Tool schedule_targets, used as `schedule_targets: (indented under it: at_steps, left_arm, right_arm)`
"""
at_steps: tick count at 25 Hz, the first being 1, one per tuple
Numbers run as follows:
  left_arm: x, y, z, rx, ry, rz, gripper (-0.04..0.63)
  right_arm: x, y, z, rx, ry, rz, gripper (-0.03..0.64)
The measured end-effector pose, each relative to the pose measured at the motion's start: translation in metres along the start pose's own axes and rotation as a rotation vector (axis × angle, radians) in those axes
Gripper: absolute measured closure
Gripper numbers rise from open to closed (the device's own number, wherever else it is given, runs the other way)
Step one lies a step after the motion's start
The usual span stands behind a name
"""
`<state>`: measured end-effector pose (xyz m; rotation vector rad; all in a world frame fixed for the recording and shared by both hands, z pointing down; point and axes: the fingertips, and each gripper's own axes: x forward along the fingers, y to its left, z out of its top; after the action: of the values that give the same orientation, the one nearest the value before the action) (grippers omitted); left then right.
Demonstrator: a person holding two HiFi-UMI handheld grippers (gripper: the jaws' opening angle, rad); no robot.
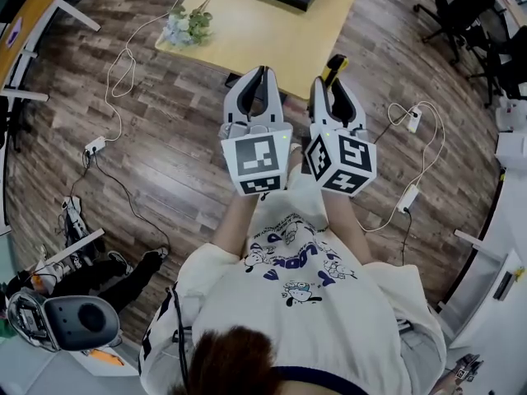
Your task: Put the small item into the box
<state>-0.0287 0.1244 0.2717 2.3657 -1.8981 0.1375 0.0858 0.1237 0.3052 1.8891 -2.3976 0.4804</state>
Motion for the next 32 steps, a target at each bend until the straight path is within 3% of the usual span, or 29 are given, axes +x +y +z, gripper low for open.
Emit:
schedule_targets:
  at_steps: [12,32]
  left_arm:
    - [0.062,0.017,-0.005,-0.013,0.03,0.03,0.572]
    - [0.237,0.053,0.01,-0.031,0.094,0.165,0.572]
  right_arm:
    - [0.066,-0.015,0.006,-0.001,0.035,0.02,0.489]
    - [0.254,-0.063,0.052,-0.015,0.116,0.136,0.489]
